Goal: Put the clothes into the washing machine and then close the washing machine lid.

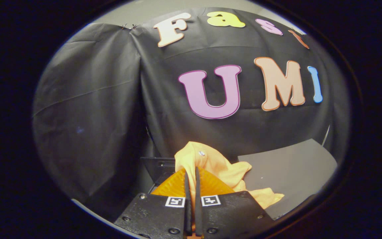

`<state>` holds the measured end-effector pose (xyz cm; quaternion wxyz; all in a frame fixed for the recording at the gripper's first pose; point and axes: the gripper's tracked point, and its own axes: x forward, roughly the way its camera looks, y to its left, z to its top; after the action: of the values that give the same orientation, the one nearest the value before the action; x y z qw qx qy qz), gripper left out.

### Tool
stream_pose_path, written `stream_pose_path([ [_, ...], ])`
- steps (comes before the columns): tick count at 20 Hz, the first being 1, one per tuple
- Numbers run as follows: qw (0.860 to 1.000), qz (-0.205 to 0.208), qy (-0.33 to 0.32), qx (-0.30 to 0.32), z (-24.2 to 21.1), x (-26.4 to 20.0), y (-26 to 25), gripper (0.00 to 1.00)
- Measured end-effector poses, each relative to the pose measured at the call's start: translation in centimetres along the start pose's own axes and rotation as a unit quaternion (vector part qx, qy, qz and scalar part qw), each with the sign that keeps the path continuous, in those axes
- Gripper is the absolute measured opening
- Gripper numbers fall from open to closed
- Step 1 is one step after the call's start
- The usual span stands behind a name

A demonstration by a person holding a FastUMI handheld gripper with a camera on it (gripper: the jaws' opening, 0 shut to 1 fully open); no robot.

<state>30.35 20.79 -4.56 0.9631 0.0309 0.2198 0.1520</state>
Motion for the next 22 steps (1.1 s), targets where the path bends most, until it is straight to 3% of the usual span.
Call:
stream_pose_path([
  [13, 0.998, 0.035, 0.031, 0.035, -11.5, 7.4, 5.8, 0.04],
  [22, 0.993, 0.007, 0.090, 0.082, -21.6, 11.1, 3.8, 0.04],
])
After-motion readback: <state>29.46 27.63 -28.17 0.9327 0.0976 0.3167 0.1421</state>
